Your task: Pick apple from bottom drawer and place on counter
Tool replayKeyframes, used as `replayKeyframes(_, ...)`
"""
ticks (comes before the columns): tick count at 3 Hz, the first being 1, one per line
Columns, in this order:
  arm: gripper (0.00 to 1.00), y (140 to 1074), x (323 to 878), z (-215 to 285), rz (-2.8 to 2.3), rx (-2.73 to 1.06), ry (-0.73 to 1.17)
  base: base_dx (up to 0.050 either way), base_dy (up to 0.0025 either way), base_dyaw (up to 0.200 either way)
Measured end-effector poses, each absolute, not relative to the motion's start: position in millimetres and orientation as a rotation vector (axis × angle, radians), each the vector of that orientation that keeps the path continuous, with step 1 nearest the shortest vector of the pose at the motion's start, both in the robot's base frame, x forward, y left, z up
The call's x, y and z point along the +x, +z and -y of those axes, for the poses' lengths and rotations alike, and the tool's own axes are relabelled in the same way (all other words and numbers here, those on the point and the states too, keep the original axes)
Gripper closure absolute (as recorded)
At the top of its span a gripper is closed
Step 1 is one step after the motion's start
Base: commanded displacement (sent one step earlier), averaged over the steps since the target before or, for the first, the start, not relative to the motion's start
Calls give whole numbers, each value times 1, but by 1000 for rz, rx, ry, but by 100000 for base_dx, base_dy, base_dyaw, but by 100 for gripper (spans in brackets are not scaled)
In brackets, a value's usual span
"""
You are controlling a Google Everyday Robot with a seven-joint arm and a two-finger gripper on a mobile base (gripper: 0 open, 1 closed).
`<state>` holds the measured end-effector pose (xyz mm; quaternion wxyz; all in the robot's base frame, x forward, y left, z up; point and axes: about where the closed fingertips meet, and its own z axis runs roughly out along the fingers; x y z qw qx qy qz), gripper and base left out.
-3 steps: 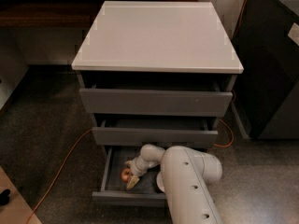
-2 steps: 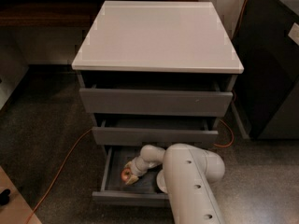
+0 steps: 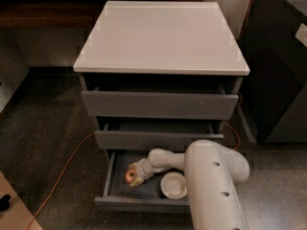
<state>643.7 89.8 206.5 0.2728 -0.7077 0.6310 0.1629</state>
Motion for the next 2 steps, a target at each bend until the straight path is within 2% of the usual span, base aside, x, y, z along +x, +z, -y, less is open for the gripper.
replayKeyframes(2,100,284,601,-87,-1591,-1913,416,0,0,0)
